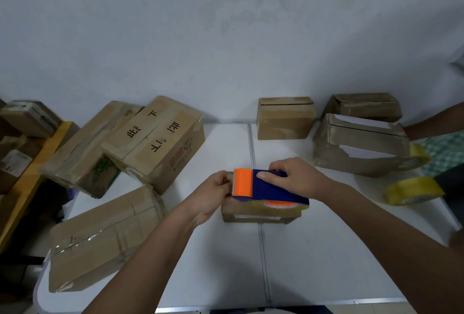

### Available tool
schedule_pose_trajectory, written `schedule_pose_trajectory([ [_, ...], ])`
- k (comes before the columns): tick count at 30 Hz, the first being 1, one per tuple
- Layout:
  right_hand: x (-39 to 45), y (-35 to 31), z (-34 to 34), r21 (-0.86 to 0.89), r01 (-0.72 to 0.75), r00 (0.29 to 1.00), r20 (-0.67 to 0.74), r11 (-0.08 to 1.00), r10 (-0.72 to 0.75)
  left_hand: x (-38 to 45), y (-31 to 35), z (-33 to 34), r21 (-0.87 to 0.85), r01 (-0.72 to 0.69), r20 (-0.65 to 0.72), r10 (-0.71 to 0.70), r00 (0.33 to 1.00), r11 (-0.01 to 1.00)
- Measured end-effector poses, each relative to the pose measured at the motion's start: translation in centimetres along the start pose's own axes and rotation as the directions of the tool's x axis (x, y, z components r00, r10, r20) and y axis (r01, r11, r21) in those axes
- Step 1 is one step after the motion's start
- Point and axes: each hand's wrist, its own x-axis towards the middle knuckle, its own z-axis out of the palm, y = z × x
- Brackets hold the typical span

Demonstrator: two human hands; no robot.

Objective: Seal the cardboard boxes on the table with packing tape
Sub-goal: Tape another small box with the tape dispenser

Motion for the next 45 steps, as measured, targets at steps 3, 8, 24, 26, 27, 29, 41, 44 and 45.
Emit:
schedule_pose_trajectory([
  [3,-0.1,0.4,-0.9,-0.057,-0.023,1.0,0.016,0.998,0.024,0.0,-0.1,-2.1,0.034,-0.054,-0.205,0.059,0.977,0.998],
  [8,-0.2,0.8,-1.9,-0.077,-0.057,0.998,0.011,0.995,0.058,0.0,-0.7,-3.9,0.043,-0.089,-0.284,0.098,0.954,0.995],
  [24,3.1,0.4,-2.5,-0.344,-0.106,0.99,0.046,0.933,0.13,1.4,-2.0,-2.5,-0.004,-0.006,-0.432,0.004,0.902,1.0],
  [26,3.0,-0.1,-3.5,-0.319,-0.086,0.994,0.041,0.944,0.104,1.6,-1.7,-2.7,0.018,-0.08,-0.452,0.079,0.889,0.997],
  [27,3.0,-0.3,-4.1,-0.293,-0.083,0.994,0.038,0.953,0.099,1.7,-1.6,-2.7,0.0,-0.111,-0.459,0.099,0.883,0.994],
  [29,3.0,-0.7,-5.0,-0.246,-0.088,0.995,0.023,0.965,0.096,1.8,-1.5,-2.6,-0.009,-0.143,-0.477,0.121,0.87,0.99],
  [41,3.9,1.5,0.5,-0.431,-0.133,0.991,-0.04,0.892,0.129,3.4,-4.7,-2.4,0.157,0.005,-0.546,0.082,0.834,0.988],
  [44,4.4,0.8,1.1,-0.475,-0.139,0.989,-0.024,0.869,0.145,3.6,-5.9,-2.7,0.167,-0.008,-0.564,0.102,0.819,0.986],
  [45,4.6,0.6,1.3,-0.494,-0.147,0.987,-0.02,0.857,0.158,3.6,-6.2,-2.9,0.174,-0.014,-0.572,0.113,0.813,0.985],
])
